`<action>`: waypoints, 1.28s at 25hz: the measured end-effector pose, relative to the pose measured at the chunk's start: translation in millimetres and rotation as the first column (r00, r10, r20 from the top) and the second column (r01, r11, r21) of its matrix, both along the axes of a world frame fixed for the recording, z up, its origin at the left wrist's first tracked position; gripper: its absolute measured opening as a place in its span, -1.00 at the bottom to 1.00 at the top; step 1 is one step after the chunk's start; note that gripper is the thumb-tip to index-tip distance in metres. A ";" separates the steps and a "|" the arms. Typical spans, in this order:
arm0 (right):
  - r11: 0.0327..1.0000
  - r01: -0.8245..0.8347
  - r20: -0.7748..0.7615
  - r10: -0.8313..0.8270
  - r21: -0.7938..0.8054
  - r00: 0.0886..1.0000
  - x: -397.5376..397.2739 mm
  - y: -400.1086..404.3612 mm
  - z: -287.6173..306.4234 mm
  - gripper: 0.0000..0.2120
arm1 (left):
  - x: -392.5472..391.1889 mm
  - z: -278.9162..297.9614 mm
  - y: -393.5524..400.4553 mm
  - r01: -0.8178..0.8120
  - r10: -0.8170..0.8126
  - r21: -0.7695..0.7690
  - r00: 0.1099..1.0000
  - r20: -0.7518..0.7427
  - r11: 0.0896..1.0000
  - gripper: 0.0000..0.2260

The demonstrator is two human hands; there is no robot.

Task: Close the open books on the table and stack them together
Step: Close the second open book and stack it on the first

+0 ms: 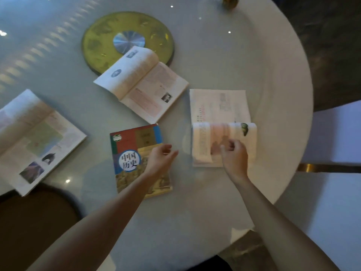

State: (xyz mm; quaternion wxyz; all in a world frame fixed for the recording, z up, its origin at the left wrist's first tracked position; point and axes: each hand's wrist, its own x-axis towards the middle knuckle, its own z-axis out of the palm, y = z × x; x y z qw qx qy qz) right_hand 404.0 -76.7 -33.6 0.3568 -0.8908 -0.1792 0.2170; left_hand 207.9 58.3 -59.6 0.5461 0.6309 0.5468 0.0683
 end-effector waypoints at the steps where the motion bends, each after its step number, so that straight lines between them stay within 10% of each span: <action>1: 0.997 0.075 0.011 -0.075 -0.023 0.997 18.3 -12.0 -1.3 -0.62 | 17.9 -1.2 -3.0 0.003 -0.003 -0.045 1.000 0.002 0.999 -0.52; 5: 0.981 0.184 -0.149 -0.190 -0.056 0.970 72.8 -51.9 -11.3 -0.67 | 77.9 -8.1 -19.2 -0.022 0.016 -0.197 0.999 -0.029 0.980 -0.37; 12: 0.986 0.154 -0.353 -0.167 -0.064 0.920 102.8 -65.5 -33.0 -0.79 | 94.3 -11.3 -27.8 -0.024 0.012 -0.183 0.998 -0.069 0.983 -0.69; 16: 0.993 0.058 -0.419 -0.095 -0.099 0.903 116.7 -80.1 -41.3 -0.54 | 77.9 -2.7 -31.6 -0.134 0.129 -0.285 0.991 -0.039 0.949 -0.81; 22: 0.965 0.206 -0.759 -0.011 0.163 0.651 137.3 -74.2 -2.6 -0.73 | 64.7 21.0 -14.2 -0.161 0.266 -0.507 0.953 0.142 0.847 -0.82; 28: 0.929 0.328 -0.803 -0.062 0.170 0.593 173.5 -2.7 -4.0 -0.84 | 111.2 21.0 16.8 -0.292 0.475 -0.586 0.861 0.183 0.756 -0.46; 32: 0.954 0.296 -0.782 -0.148 0.048 0.605 192.2 35.6 -23.2 -0.78 | 127.6 5.3 14.0 -0.390 0.489 -0.536 0.871 0.048 0.749 -0.64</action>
